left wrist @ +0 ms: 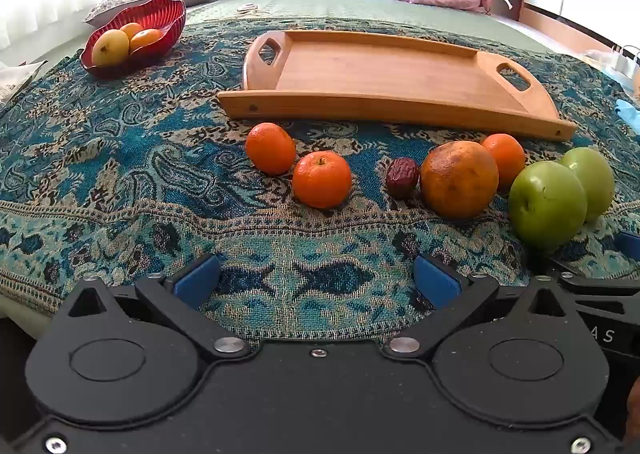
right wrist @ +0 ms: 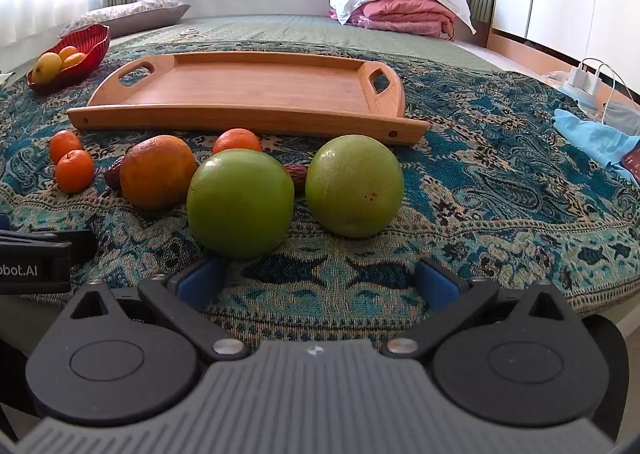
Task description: Organize fruits
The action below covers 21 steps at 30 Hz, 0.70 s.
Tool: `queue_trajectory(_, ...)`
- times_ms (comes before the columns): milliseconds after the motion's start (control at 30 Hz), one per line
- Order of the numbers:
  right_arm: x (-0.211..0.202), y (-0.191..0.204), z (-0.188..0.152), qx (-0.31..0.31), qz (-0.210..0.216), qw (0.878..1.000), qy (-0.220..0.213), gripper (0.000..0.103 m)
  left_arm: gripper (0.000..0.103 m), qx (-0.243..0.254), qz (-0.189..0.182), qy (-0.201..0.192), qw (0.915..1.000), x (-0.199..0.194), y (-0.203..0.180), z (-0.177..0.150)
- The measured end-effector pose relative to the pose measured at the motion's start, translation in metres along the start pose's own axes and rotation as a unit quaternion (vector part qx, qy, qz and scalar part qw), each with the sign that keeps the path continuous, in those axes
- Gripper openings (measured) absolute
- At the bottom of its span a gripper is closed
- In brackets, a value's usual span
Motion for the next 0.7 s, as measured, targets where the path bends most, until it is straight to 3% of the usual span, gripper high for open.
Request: queue_trajectory(700,-0.0002,0.0004,0.0,-0.003,-0.002,1.0,0.001,0.103,0.103,0.0,0.001,0.002,1.0,0.0015,-0.0007,0.0018)
Point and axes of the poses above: each gripper's, at about its wrist camera, not at the fingertips, and x roughly the way its jaws point, y to its left, z to its top, the point moved 2 cm from there along x, roughly the way its jaws point, and after that the axes turned 3 degrees about x, right-handed, at the moved point
